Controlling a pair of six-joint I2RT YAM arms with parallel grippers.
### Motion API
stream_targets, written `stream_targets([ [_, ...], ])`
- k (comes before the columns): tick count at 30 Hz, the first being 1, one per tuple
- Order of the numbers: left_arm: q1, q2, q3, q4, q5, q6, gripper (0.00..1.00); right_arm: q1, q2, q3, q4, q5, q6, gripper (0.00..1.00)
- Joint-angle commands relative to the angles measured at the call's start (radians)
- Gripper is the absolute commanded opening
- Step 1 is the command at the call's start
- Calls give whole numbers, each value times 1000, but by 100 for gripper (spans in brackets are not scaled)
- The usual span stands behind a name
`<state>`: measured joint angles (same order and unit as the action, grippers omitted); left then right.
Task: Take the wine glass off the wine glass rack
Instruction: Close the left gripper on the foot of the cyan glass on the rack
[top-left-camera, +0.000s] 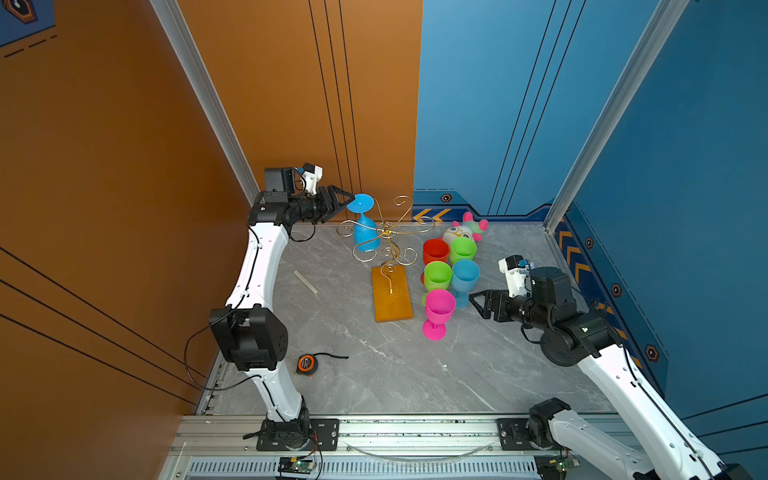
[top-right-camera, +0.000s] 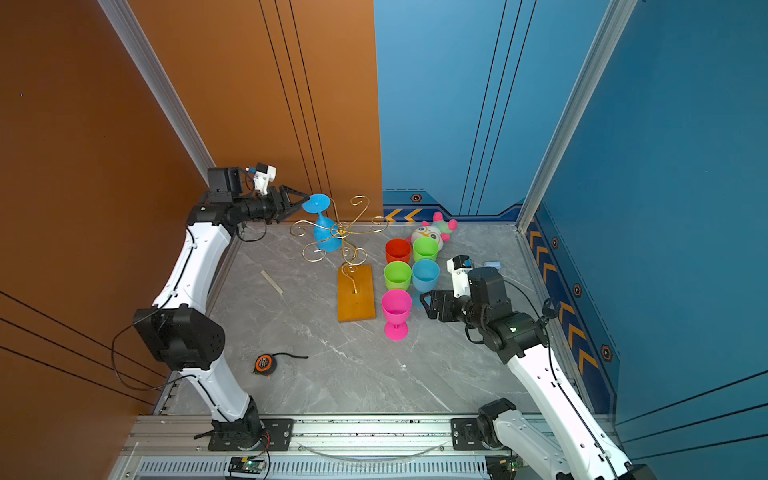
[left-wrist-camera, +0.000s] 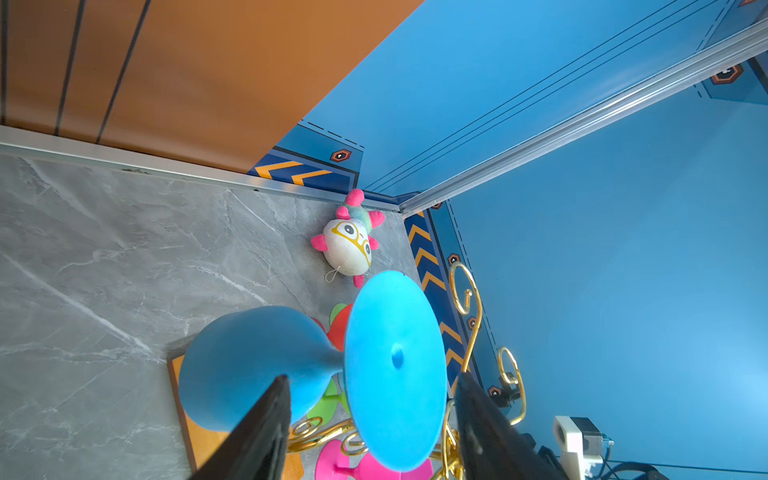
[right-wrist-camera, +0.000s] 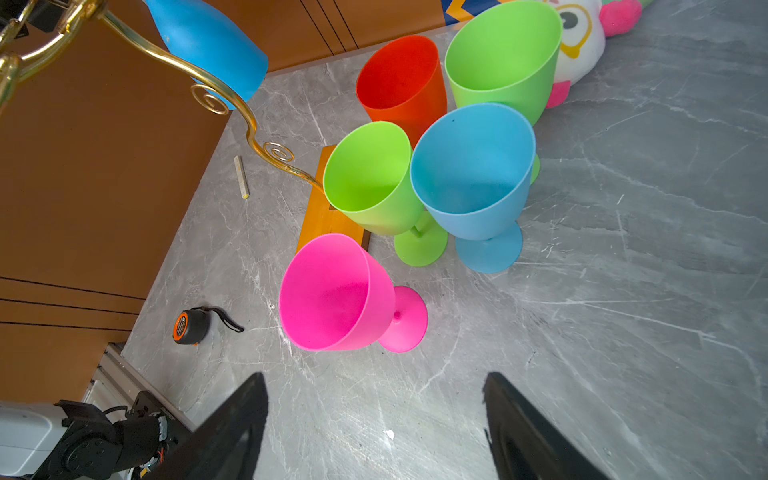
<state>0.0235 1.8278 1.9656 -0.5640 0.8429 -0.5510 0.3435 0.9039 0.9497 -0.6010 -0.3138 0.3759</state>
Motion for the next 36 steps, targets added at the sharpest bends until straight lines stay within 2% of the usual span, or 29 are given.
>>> stream_targets([
  [1, -11, 19, 35, 4, 58, -7, 58, -11, -15, -18, 23, -12, 20, 83],
  [16, -15, 46, 25, 4, 94, -18, 42, -30, -26, -31, 32, -27, 35, 83],
  [25, -6, 47, 28, 5, 97, -29, 21, -35, -29, -36, 38, -32, 41, 83],
  [36, 6, 39, 25, 5, 93, -40, 9, -40, -33, -44, 47, -36, 49, 83],
])
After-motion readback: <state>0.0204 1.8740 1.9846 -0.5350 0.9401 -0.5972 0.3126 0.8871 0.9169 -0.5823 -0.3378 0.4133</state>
